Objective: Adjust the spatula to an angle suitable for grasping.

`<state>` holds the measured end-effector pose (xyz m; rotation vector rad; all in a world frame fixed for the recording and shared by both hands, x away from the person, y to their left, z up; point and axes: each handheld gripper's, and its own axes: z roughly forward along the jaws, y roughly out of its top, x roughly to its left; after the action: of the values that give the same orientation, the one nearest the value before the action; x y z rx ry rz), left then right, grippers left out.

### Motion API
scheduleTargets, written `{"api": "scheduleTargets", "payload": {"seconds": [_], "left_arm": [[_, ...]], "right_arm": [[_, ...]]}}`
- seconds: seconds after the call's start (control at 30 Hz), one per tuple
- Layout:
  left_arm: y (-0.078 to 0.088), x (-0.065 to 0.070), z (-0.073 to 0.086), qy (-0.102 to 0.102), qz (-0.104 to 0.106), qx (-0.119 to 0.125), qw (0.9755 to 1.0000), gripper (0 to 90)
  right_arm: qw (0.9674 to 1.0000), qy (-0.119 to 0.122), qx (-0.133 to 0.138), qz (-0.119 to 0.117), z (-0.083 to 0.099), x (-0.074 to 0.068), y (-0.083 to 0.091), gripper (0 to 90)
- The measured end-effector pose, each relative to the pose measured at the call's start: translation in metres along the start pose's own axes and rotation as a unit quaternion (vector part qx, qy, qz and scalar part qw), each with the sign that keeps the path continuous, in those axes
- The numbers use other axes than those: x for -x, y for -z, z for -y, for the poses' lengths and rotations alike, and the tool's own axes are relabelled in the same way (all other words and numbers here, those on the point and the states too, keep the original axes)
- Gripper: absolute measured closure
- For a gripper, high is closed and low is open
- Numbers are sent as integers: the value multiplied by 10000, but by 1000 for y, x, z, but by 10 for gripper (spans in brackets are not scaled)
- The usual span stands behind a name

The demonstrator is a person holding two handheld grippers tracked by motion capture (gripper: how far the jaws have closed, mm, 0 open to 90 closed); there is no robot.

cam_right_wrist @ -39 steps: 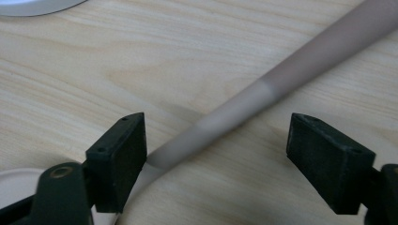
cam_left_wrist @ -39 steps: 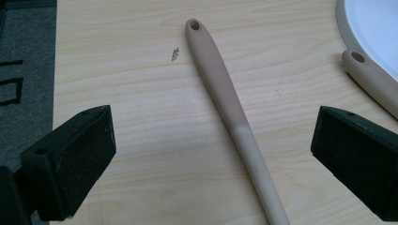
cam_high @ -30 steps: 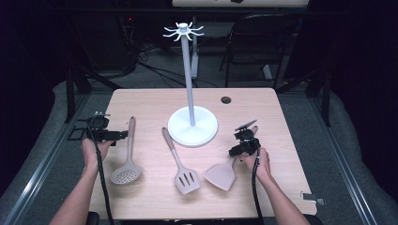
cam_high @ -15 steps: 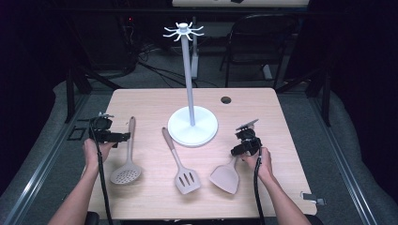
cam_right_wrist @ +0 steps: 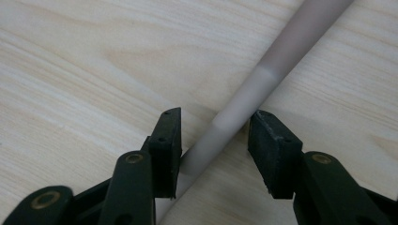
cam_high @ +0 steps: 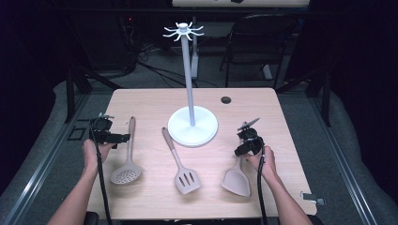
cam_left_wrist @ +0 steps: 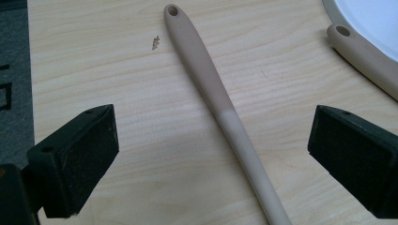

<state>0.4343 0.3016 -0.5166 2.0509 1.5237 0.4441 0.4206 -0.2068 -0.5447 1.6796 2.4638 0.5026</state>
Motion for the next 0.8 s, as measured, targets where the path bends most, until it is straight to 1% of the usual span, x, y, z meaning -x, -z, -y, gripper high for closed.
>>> {"api": "scheduleTargets", "payload": {"seconds": [0.07, 0.1, 0.2, 0.23, 0.33, 0.47, 0.5, 0.53, 0.57, 0.6, 0.63, 0.67, 0.7, 0.73, 0.77, 0.8], "left_arm": [[0, 1, 0, -3, 5, 9, 10000, 20], [0, 1, 0, -7, 2, 19, 10000, 21], [0, 1, 0, -24, -7, 18, 10000, 21], [0, 2, 0, -30, -24, 11, 10000, 22], [0, 3, 0, -51, -43, 24, 10000, 23], [0, 3, 0, -63, -53, 17, 10000, 23], [0, 3, 0, -61, -38, 13, 10000, 23], [0, 2, 0, -68, -28, -3, 10000, 23], [0, 2, 0, -75, -39, 4, 10000, 23], [0, 2, 0, -70, -37, 11, 10000, 22], [0, 3, 0, -58, -42, 20, 10000, 23], [0, 3, 0, -53, -41, 21, 10000, 22], [0, 3, 0, -58, -34, 20, 10000, 22], [0, 3, 0, -70, -39, 15, 10000, 22], [0, 3, 0, -74, -36, 10, 10000, 22], [0, 3, 0, -80, -28, 1, 10000, 22]], "right_arm": [[10000, 14, -50, -20, 0, 2, 1, 576], [10000, 22, -48, 24, 1, 2, 1, 582], [9999, 49, -115, -25, 1, 4, 3, 599], [9999, 75, -146, 2, 1, 4, 3, 604], [9999, 73, -135, 10, 2, 4, 3, 626], [9995, 208, -232, -13, 3, 4, 5, 658], [9995, 225, -199, 62, 4, 3, 5, 664], [9988, 354, -325, 127, 4, 3, 6, 670], [9988, 373, -280, 178, 5, 1, 6, 676], [9981, 458, -329, 229, 6, -1, 6, 683], [9978, 505, -370, 213, 6, -2, 7, 690], [9982, 462, -310, 237, 7, -3, 6, 696], [9965, 624, -480, 277, 6, -2, 8, 701], [9970, 576, -441, 263, 7, -4, 8, 705], [9970, 573, -465, 226, 8, -4, 8, 708], [9967, 603, -485, 248, 8, -3, 9, 710]]}}
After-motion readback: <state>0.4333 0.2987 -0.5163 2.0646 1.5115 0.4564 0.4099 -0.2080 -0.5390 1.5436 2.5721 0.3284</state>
